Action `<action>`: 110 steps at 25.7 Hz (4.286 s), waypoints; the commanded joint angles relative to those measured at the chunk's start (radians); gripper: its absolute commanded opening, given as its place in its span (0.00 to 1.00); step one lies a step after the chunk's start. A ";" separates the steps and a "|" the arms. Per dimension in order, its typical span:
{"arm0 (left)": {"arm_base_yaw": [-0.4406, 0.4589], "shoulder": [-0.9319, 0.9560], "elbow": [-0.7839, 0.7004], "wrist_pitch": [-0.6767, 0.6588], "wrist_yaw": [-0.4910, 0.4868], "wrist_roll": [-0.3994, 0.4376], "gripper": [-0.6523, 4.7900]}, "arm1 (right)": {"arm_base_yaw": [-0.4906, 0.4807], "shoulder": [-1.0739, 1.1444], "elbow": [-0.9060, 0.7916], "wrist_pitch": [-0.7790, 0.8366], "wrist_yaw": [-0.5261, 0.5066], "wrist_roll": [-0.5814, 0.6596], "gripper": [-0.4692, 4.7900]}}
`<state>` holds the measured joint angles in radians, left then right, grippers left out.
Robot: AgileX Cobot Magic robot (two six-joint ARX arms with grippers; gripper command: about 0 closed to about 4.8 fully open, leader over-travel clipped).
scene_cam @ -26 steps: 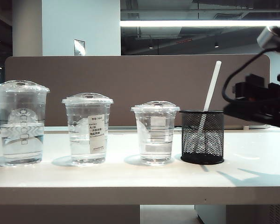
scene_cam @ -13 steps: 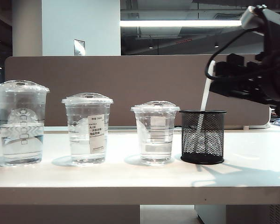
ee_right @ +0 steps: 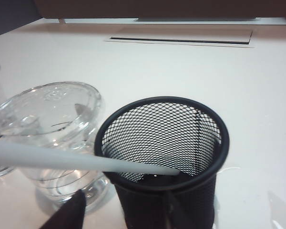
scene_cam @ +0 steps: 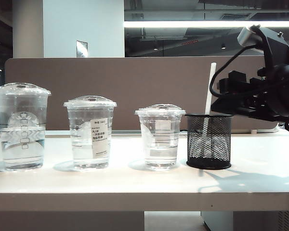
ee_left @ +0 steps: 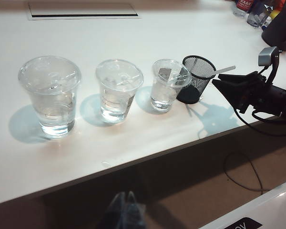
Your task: Pick up the straw and insert it into the medium coffee cup.
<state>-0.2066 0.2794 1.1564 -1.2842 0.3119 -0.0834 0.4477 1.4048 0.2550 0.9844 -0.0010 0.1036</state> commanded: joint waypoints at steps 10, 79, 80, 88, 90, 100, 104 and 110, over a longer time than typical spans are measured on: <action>0.000 0.000 0.002 0.006 0.003 -0.002 0.11 | 0.002 0.005 0.024 0.065 -0.032 -0.004 0.52; 0.000 0.000 0.002 0.006 0.003 -0.002 0.11 | 0.199 0.042 0.834 -0.841 -0.397 -0.288 0.17; 0.000 0.000 0.002 0.006 0.003 -0.002 0.11 | 0.199 0.042 0.834 -0.842 -0.401 -0.288 0.17; 0.000 0.000 0.002 0.006 0.003 -0.002 0.11 | 0.224 0.044 0.834 -0.862 -0.424 -0.288 0.17; 0.000 0.000 0.002 0.006 0.003 -0.002 0.11 | 0.234 0.052 0.834 -0.860 -0.420 -0.288 0.17; 0.000 0.000 0.002 0.006 0.003 -0.002 0.11 | 0.234 0.088 0.834 -0.882 -0.387 -0.319 0.17; 0.000 0.000 0.002 0.006 0.003 -0.002 0.11 | 0.232 0.072 0.840 -0.875 -0.385 -0.319 0.17; 0.000 0.000 0.002 0.006 0.003 -0.002 0.11 | 0.232 0.058 0.928 -0.971 -0.385 -0.320 0.17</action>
<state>-0.2066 0.2794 1.1561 -1.2842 0.3119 -0.0834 0.6781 1.4708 1.1591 0.0483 -0.3859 -0.2115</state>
